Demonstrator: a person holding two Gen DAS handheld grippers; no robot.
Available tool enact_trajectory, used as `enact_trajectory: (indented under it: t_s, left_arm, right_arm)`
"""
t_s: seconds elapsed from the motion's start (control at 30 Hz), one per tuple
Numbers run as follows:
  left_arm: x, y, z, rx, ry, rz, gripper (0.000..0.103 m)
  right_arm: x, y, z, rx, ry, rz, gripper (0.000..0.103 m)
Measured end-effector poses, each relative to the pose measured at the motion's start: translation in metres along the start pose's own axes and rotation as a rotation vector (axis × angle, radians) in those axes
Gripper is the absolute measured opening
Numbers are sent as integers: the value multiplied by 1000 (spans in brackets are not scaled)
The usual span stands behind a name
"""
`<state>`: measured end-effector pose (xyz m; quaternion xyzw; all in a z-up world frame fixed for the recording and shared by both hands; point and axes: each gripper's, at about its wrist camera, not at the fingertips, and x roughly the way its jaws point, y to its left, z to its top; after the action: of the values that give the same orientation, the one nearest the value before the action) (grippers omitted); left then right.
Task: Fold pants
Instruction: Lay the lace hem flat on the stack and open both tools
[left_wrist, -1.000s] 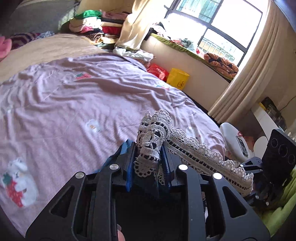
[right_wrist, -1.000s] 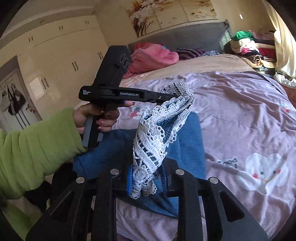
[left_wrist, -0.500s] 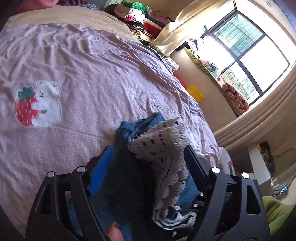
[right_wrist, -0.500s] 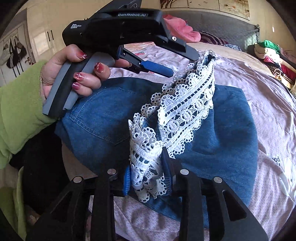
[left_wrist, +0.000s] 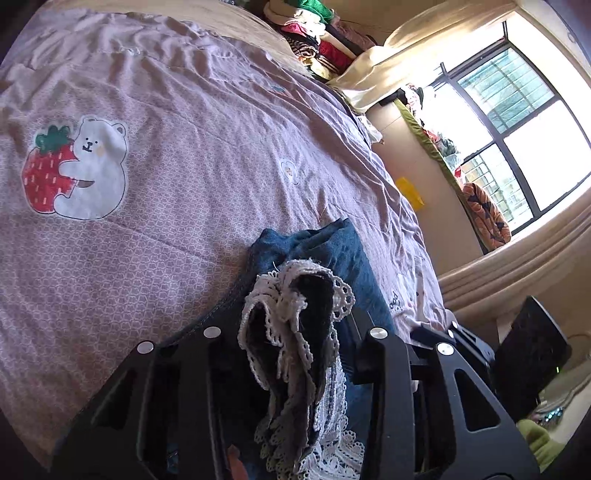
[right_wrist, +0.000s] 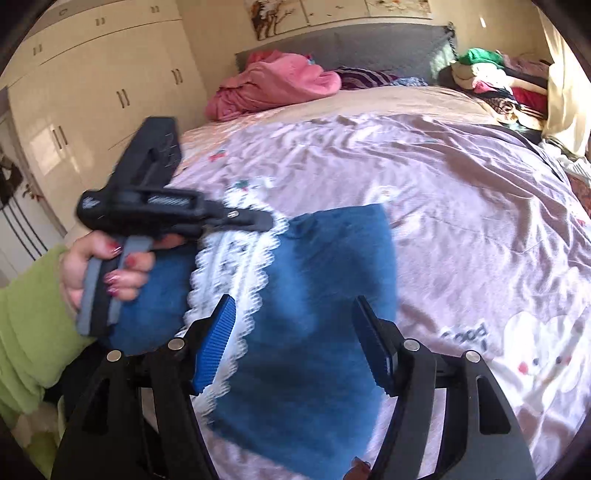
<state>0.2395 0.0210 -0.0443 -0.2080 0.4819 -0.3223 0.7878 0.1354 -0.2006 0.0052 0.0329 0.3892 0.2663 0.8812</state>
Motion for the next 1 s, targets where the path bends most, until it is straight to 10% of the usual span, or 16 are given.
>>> enact_trajectory:
  t_s: [0.43, 0.57, 0.8, 0.87, 1.0]
  left_arm:
    - [0, -7, 3, 32, -28, 38, 21]
    - [-1, -16, 3, 66, -57, 81, 14]
    - [-3, -26, -7, 132, -107, 236, 13]
    - [-1, -12, -8, 80, -93, 273, 14]
    - [-7, -1, -9, 44, -99, 294, 36]
  right_arm:
    - [94, -64, 54, 103, 165, -3, 71]
    - [95, -65, 49, 157, 202, 143, 11]
    - [81, -51, 68, 18, 135, 38, 14]
    - [94, -45, 65, -25, 156, -27, 40]
    - [90, -56, 56, 43, 152, -16, 56]
